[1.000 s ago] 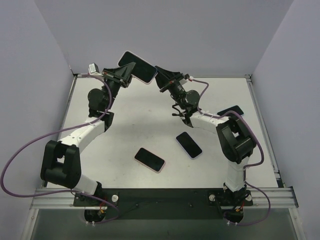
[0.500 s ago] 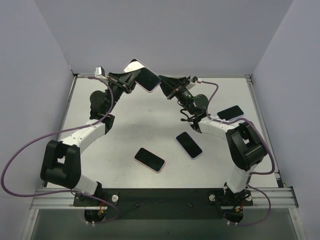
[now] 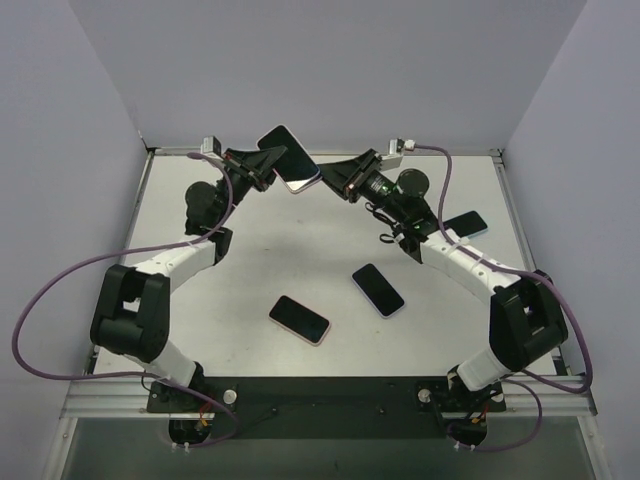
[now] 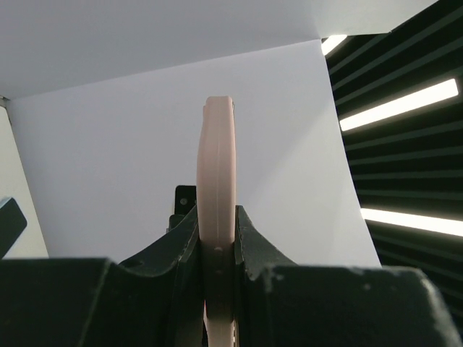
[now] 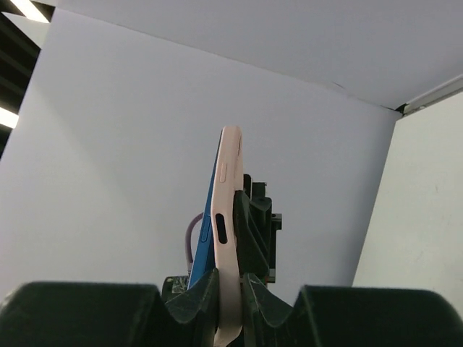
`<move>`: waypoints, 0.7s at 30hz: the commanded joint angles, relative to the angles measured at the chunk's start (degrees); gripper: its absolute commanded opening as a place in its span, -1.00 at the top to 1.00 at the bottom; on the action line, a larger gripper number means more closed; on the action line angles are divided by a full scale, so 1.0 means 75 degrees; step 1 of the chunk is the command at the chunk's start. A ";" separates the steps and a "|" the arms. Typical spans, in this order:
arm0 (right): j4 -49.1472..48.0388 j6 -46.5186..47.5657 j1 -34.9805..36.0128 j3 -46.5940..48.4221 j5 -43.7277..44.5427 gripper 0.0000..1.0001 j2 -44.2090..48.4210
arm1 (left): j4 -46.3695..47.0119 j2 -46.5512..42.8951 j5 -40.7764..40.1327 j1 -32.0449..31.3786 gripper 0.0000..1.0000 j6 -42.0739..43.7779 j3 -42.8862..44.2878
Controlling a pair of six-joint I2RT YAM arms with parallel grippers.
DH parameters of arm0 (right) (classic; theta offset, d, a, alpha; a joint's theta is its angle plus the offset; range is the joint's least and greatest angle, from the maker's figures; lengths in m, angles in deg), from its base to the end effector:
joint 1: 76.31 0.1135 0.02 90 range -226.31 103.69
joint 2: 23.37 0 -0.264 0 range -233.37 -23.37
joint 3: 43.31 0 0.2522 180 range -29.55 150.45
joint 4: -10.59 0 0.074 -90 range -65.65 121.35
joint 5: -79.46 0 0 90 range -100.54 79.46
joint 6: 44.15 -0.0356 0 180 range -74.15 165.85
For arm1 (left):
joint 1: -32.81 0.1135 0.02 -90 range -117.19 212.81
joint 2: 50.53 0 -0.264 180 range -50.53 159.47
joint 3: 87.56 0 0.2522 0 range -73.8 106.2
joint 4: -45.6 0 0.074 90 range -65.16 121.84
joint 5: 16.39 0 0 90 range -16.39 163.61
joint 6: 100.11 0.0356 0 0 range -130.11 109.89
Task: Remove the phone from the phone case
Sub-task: Remove the phone case from the phone.
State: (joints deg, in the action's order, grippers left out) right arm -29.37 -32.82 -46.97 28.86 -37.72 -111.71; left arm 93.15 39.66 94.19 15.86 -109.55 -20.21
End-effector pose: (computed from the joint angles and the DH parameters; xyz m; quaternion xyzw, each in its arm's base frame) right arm 0.2982 0.1863 0.3498 0.0427 0.5646 0.7342 0.3747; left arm 0.3319 -0.1142 0.3245 -0.2368 0.4982 -0.7549 0.3547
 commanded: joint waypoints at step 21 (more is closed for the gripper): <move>0.1220 0.0235 -0.0221 0.1106 -0.2646 1.00 -0.1640 | 0.3145 0.0419 0.3312 -0.0939 1.00 -0.0628 0.0578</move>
State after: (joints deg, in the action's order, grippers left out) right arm -24.10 -29.07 -49.50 36.36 -59.22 -120.36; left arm 93.77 44.88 100.88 16.21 -110.25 -18.73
